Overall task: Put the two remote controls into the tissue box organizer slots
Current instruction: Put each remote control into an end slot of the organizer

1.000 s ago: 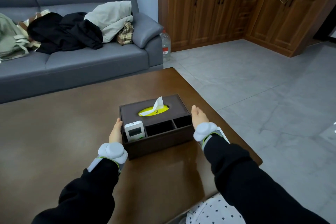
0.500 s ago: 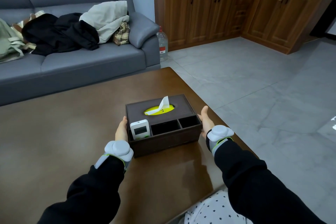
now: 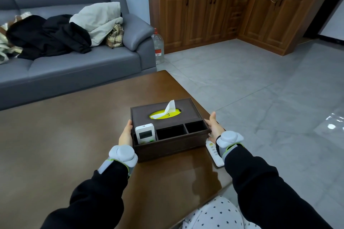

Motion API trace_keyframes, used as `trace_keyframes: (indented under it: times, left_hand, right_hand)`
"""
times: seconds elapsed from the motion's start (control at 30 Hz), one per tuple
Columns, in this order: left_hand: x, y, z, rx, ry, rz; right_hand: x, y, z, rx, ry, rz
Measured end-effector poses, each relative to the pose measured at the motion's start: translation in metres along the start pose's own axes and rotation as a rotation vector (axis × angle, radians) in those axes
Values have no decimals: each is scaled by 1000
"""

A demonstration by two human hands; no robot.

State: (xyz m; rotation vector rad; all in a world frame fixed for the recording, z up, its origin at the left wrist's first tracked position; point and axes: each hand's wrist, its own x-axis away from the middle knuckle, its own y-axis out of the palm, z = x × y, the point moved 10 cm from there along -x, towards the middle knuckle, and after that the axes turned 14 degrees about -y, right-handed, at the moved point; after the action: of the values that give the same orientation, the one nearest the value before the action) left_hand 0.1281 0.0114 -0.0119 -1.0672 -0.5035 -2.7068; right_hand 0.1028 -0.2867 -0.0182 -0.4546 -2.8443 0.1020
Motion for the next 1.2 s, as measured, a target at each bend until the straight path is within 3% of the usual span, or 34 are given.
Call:
trace_keyframes:
  times: [0.1,0.2,0.33,0.5,0.6,0.7,0.83,0.93,1.2]
  left_hand:
    - [-8,-4,0,-100,0,0]
    - [-13,-10,3,-168,83,45]
    - [-13,-11,2,-185,108,36]
    - [-14,-11,3,-137,121,23]
    - [-12,-7,3,-114,137,-12]
    - [-13,-7,1,-109,135,-15]
    - [-16,-11,1,-143,129,13]
    - [-14,-11,1,-143,122,17]
    - [-15,-11,1,-160,128,13]
  right_hand:
    - [0,-30,-6,344,-100,100]
    - [3,-42,14,745,-53,79]
    - [9,-32,36,962,-56,30]
    - [2,-32,47,1025,4,-11]
    - [3,-49,31,935,0,146]
    - [5,-75,-19,709,-120,382]
    - [8,-71,-104,485,-406,506]
    - [15,-46,-141,418,-576,488]
    - [30,16,-142,554,-768,332]
